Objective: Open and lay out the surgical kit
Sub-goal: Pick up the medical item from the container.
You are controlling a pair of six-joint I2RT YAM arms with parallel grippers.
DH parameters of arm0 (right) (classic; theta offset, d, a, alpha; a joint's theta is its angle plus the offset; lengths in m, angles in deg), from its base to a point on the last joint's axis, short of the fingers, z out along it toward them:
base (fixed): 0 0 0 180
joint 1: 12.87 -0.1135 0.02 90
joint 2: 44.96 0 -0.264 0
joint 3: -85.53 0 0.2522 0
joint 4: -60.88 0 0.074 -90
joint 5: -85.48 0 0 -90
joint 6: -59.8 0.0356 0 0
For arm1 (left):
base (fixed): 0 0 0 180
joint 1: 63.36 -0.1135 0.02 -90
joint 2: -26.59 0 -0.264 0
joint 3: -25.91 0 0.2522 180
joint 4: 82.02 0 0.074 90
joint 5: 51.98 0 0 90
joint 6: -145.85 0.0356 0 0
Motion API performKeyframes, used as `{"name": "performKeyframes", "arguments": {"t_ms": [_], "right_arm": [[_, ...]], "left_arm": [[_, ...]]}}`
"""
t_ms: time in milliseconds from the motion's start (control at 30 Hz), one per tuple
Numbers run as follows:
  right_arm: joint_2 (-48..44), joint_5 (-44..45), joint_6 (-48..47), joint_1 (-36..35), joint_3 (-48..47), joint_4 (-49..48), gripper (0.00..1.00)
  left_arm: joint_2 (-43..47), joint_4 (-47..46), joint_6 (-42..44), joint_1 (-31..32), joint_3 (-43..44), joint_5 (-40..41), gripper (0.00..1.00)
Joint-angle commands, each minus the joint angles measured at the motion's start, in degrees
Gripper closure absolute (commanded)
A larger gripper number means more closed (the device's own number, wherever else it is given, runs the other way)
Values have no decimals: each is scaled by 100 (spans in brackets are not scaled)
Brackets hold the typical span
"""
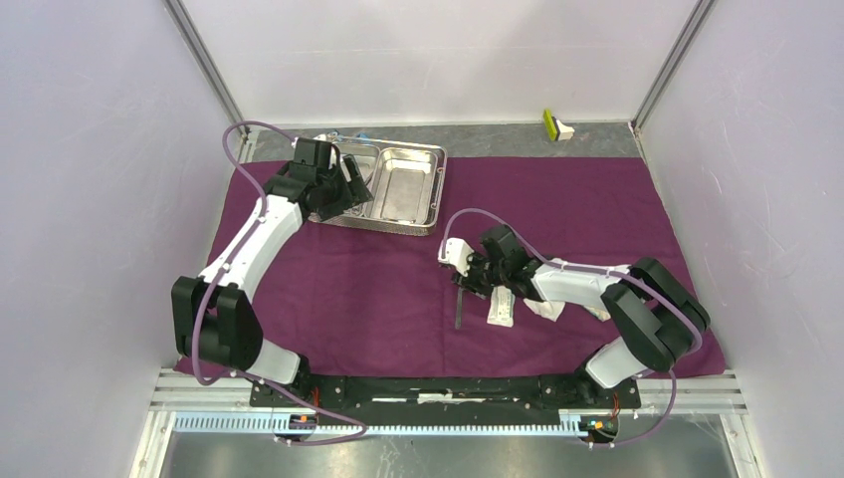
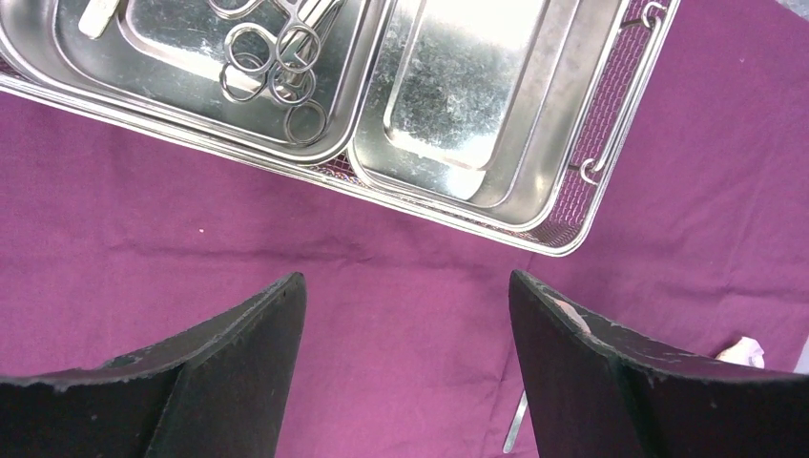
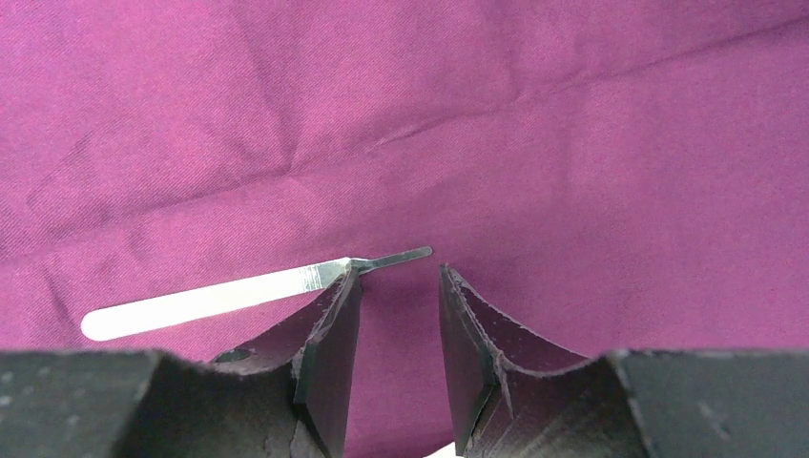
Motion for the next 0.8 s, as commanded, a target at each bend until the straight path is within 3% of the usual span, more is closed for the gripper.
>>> {"name": "performKeyframes", "arguments": {"t_ms": [0, 433, 767], "right_arm": [[35, -2, -24, -77, -190, -136, 58], [122, -2, -61, -130, -309, -68, 58], [-692, 257, -333, -78, -64, 147, 58]], "left_arm": [[210, -211, 208, -53, -40, -31, 16], [272, -220, 239, -134, -78, -68, 16], [220, -203, 860, -235, 3, 346, 15]]}}
